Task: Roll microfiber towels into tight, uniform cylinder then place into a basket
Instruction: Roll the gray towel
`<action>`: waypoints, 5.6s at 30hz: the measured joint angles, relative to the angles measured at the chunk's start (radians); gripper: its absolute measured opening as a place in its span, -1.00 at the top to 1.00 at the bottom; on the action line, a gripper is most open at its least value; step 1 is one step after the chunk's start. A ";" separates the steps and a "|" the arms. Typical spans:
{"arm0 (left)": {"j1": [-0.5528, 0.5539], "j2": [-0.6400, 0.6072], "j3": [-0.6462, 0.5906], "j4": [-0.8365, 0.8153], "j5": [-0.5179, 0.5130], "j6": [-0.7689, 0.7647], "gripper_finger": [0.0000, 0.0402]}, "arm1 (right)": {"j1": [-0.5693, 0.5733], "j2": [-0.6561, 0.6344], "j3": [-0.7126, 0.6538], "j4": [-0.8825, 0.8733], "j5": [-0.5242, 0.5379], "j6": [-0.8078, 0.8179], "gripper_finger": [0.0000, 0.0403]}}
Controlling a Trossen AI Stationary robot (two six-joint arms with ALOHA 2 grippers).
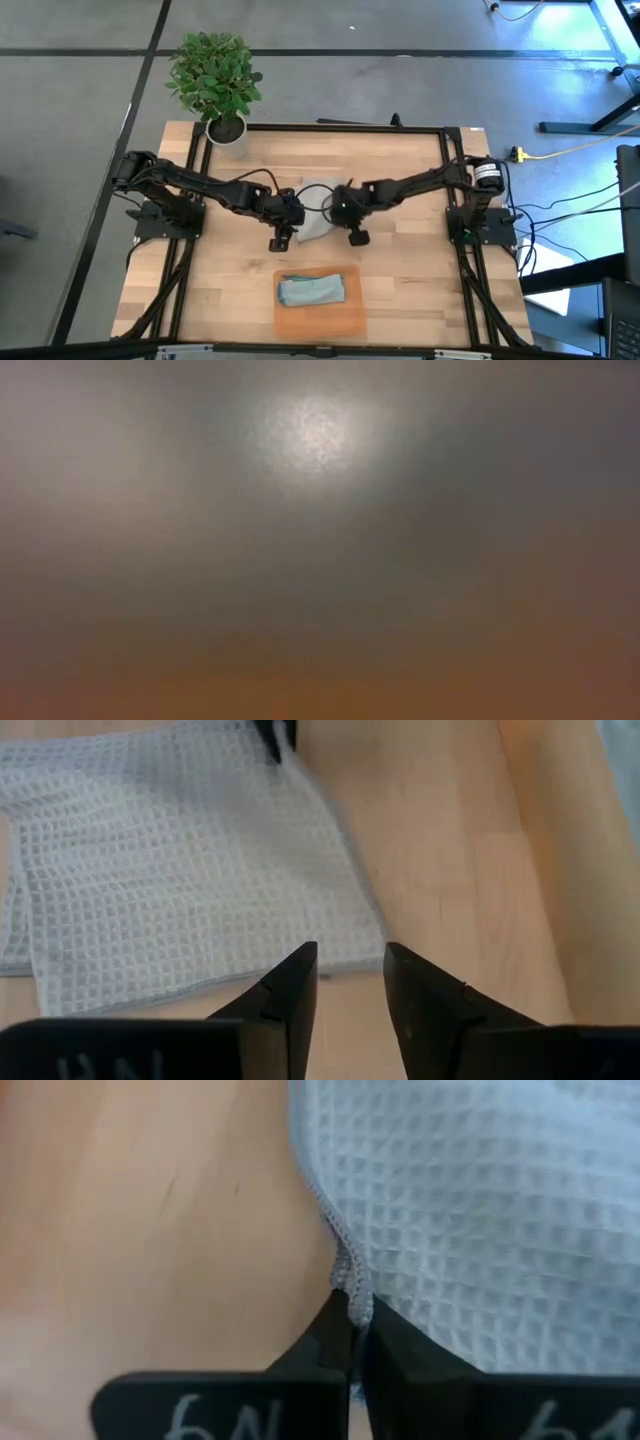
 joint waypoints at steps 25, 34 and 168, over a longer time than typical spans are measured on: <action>-0.033 0.101 0.002 0.099 -0.070 -0.180 0.47 | -0.184 -0.005 0.044 0.088 -0.287 0.340 0.96; -0.047 0.145 0.002 0.137 -0.155 -0.166 0.47 | -0.184 -0.006 0.045 0.090 -0.287 0.339 0.96; 0.119 0.195 0.111 0.004 0.165 0.090 0.66 | -0.139 -0.009 0.043 -0.056 -0.347 0.673 0.97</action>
